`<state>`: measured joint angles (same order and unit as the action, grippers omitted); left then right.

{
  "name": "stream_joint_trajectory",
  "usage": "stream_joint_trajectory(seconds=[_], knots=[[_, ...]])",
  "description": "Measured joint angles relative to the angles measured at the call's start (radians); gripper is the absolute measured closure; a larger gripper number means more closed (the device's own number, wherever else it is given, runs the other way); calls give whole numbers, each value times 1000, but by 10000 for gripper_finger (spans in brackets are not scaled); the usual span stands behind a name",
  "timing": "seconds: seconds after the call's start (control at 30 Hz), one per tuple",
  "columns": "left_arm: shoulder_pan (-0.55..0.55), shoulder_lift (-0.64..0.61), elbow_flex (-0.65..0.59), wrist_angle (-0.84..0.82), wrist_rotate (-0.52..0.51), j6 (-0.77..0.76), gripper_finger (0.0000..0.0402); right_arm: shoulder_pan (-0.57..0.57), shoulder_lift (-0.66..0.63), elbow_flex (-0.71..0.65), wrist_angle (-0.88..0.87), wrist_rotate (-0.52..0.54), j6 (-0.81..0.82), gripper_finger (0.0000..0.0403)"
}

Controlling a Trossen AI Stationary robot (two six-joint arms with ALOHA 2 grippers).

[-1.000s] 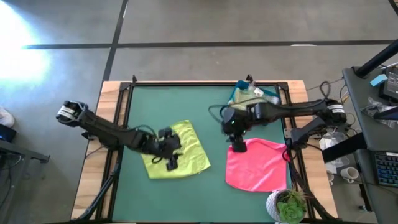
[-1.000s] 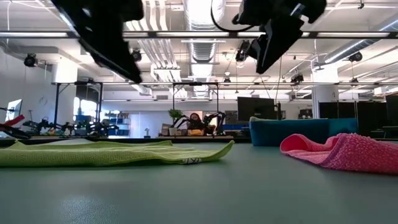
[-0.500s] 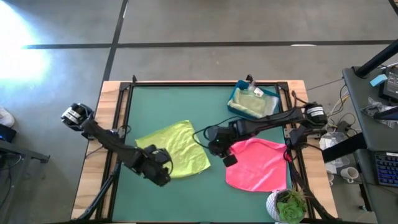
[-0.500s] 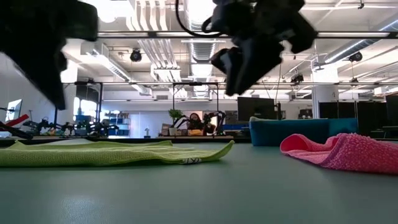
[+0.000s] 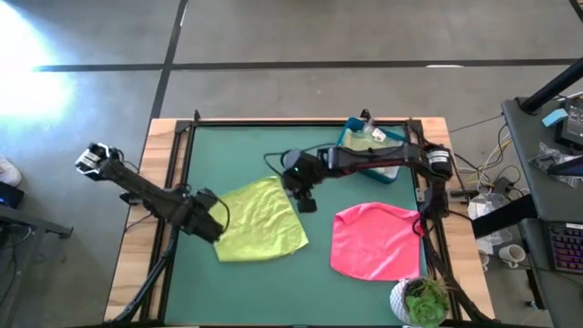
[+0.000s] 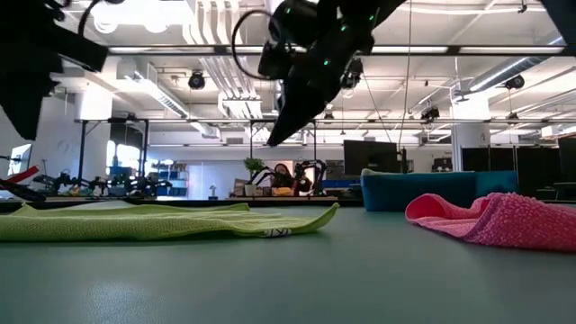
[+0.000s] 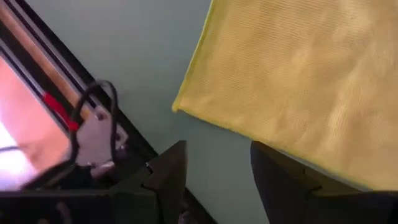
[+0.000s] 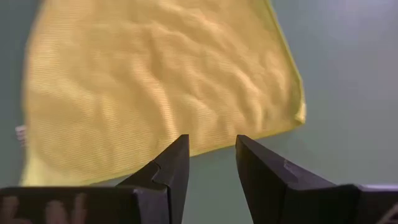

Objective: Fold microfiber towels
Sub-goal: Fold the green microfiber cloth

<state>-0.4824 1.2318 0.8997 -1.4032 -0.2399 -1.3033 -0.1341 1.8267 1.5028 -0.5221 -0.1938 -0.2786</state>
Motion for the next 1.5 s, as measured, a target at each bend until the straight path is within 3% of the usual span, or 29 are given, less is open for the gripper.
stream_joint_trajectory(seconds=[0.13, 0.33, 0.63, 0.83, 1.03, 1.3, 1.5], knots=[[120, -58, -70, 17, 49, 34, 240, -47, 64, 52, -3, -16, 32, 280], [364, -125, -192, 199, 96, 292, 240, -90, 133, 150, -3, -20, 53, 280], [611, -101, -264, 264, 107, 554, 240, -123, 271, 356, -60, -102, 95, 280], [667, -7, -272, 318, 160, 683, 240, -129, 377, 503, -186, -94, 91, 280], [687, 135, -271, 334, 168, 718, 240, -133, 433, 591, -265, -95, 26, 280], [693, 286, -258, 361, 238, 762, 240, -187, 433, 594, -291, -94, -29, 280], [693, 302, -233, 349, 280, 761, 246, -230, 433, 577, -292, -121, -48, 280]])
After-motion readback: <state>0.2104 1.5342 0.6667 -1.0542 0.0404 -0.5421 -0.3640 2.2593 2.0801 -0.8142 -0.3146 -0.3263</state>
